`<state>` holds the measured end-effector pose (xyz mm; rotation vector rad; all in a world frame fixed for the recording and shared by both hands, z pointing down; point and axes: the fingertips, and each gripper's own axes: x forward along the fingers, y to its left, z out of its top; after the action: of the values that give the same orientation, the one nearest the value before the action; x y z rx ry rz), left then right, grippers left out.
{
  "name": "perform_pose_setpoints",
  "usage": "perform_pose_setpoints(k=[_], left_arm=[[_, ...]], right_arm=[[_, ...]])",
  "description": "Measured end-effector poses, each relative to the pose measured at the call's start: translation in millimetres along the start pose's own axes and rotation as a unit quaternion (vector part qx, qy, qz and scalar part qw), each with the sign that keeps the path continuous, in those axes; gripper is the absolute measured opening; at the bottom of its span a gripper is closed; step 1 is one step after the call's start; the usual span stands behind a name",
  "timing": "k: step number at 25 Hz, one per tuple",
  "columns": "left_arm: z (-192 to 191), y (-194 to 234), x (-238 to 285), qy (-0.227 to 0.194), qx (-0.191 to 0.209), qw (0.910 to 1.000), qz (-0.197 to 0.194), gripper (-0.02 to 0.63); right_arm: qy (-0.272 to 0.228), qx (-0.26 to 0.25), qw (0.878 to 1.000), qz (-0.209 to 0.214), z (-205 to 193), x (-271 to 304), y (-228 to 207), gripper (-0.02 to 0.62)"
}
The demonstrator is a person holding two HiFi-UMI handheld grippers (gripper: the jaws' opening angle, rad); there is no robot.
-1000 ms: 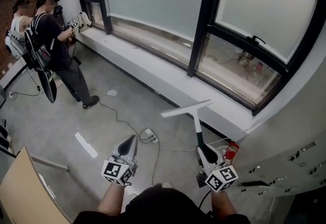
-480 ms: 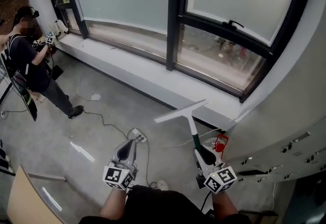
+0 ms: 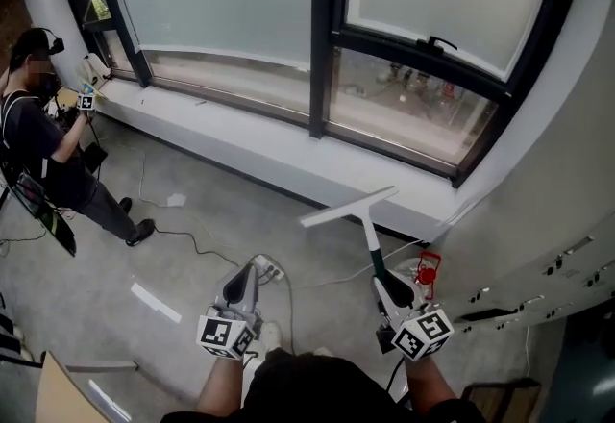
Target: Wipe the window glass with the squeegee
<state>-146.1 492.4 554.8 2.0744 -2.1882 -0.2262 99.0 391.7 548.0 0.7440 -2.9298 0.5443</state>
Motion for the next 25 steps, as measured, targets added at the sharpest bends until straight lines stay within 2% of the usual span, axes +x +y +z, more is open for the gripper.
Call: perform_pose_setpoints(k=[7, 15, 21, 25], left_arm=[[31, 59, 21, -0.026, 0.003, 0.9988, -0.041, -0.002], [30, 104, 26, -0.006, -0.002, 0.9968, -0.079, -0.002], [22, 110, 55, 0.01, -0.01, 0.996, -0.089, -0.002], [20, 96, 96, 0.01, 0.001, 0.9954, -0.096, -0.002]], right_arm=[[-0.027, -0.01, 0.999, -0.047, 20, 50, 19, 0.097], [-0.021, 0.018, 0.997, -0.07, 4, 93, 48, 0.097], [-0.026, 0.029, 0.995, -0.088, 7, 100, 31, 0.096], [-0.041, 0.035, 0.994, -0.096, 20, 102, -9, 0.097]])
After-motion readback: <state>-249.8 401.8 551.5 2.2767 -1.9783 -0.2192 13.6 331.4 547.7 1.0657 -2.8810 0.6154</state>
